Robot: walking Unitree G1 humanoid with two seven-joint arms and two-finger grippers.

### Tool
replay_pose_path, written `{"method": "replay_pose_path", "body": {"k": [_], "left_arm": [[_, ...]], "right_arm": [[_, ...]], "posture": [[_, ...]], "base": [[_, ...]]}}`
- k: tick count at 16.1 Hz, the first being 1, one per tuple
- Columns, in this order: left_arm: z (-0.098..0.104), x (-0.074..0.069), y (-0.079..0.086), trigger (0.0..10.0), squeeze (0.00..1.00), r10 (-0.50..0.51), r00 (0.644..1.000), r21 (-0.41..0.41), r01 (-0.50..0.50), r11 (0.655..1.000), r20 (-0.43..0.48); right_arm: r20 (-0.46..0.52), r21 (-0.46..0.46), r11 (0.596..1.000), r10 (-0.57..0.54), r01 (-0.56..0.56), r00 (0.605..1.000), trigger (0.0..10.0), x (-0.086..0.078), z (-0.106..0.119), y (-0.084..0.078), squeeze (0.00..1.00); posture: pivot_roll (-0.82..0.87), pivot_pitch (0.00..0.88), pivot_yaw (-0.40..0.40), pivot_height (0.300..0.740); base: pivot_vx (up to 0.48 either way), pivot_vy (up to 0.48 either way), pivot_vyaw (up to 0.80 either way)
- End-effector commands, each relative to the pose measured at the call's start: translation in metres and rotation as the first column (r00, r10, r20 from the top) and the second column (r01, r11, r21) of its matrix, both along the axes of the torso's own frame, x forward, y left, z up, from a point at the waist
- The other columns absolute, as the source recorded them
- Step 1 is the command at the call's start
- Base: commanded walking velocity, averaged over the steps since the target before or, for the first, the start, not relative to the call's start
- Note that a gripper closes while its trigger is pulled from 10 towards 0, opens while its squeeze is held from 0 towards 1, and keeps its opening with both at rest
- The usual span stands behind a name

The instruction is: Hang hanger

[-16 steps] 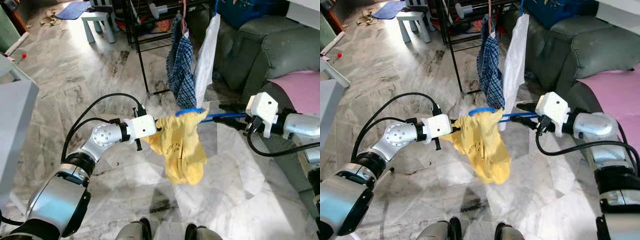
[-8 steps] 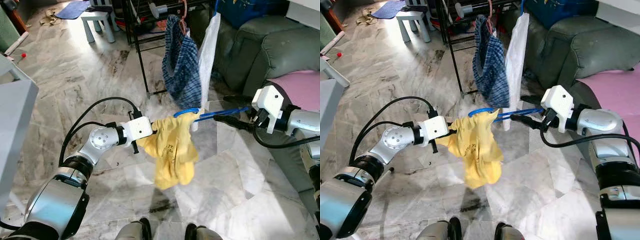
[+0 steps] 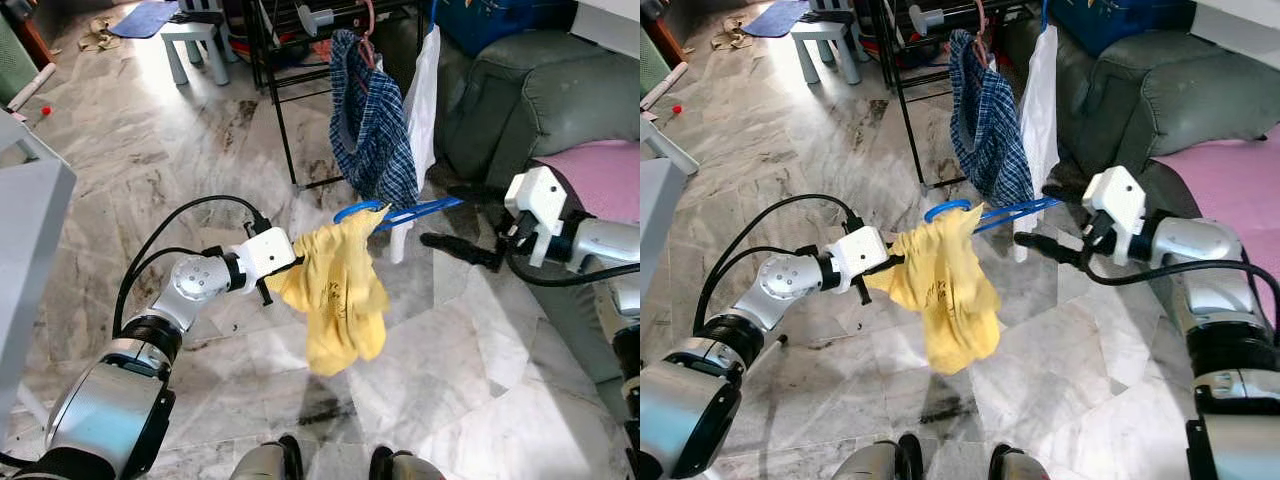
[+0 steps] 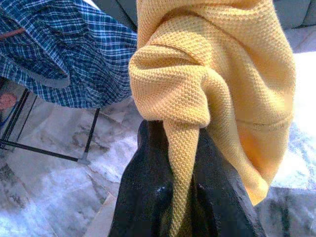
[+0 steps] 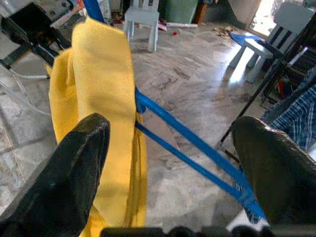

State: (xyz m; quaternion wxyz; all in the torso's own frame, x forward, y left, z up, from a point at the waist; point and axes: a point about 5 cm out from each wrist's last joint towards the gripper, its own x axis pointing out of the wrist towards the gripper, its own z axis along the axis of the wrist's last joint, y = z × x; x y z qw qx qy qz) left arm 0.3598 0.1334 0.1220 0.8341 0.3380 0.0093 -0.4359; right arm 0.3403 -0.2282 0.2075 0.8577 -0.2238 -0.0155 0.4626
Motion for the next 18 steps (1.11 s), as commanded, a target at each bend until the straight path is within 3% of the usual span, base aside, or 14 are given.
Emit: {"method": "replay_pose_path", "body": {"k": [1,5,8,9,11,13,14,15,16,18], "left_arm": [[-0.001,0.000,0.010,0.0,0.00,0.033,0.999,-0.013,-0.033,0.999,-0.007],[0.003,0.005,0.022,0.0,0.00,0.126,0.992,-0.018,-0.126,0.992,0.001],[0.010,0.009,0.041,0.0,0.00,0.247,0.968,-0.070,-0.244,0.967,0.036],[0.012,0.010,0.044,0.0,0.00,0.273,0.961,-0.093,-0.269,0.959,0.034],[0.016,0.010,0.046,0.0,0.00,0.285,0.957,-0.126,-0.278,0.952,0.043],[0.018,0.010,0.044,0.0,0.00,0.253,0.966,-0.114,-0.246,0.963,0.056],[0.020,0.010,0.043,0.0,0.00,0.247,0.967,-0.118,-0.238,0.964,0.067],[0.023,0.011,0.042,0.0,0.00,0.249,0.966,-0.134,-0.238,0.962,0.072],[0.024,0.011,0.042,0.0,0.00,0.253,0.964,-0.146,-0.240,0.960,0.076],[0.023,0.010,0.039,0.0,0.00,0.251,0.965,-0.177,-0.235,0.956,0.078]], "right_arm": [[-0.009,0.005,0.999,0.034,-0.034,0.999,10.0,-0.004,0.000,0.003,1.00],[0.034,-0.001,1.000,-0.006,0.006,0.999,10.0,-0.003,0.002,0.002,1.00],[0.083,0.061,0.986,-0.159,0.154,0.984,10.0,0.000,0.002,-0.004,1.00],[0.080,0.087,0.984,-0.164,0.157,0.983,10.0,-0.001,0.001,-0.003,0.00],[0.069,0.109,0.966,-0.244,0.236,0.967,10.0,0.000,-0.006,-0.006,0.00],[0.087,0.130,0.941,-0.324,0.312,0.942,10.0,0.005,0.002,-0.015,0.00],[0.107,0.171,0.915,-0.385,0.365,0.917,10.0,0.009,0.011,-0.020,0.00],[0.107,0.272,0.853,-0.488,0.446,0.866,10.0,0.016,0.024,-0.028,0.00],[0.093,0.314,0.825,-0.519,0.470,0.849,10.0,0.018,0.029,-0.031,0.00],[0.110,0.313,0.825,-0.523,0.470,0.845,10.0,0.019,0.036,-0.035,0.00]], "posture": [[-0.07,0.162,0.060,0.740],[-0.07,0.161,0.066,0.740],[-0.06,0.162,0.068,0.740],[-0.06,0.162,0.068,0.740],[-0.06,0.164,0.069,0.740],[-0.06,0.168,0.068,0.740],[-0.06,0.168,0.068,0.740],[-0.07,0.175,0.068,0.740],[-0.07,0.174,0.067,0.740],[-0.07,0.175,0.063,0.740]], "base": [[0.000,0.000,0.00],[0.000,0.000,0.00],[0.000,0.000,0.00],[0.000,0.000,0.00],[0.000,0.000,0.00],[0.000,0.000,0.00],[0.000,0.000,0.00],[0.000,0.000,0.00],[0.000,0.000,0.00],[0.000,0.000,0.00]]}}
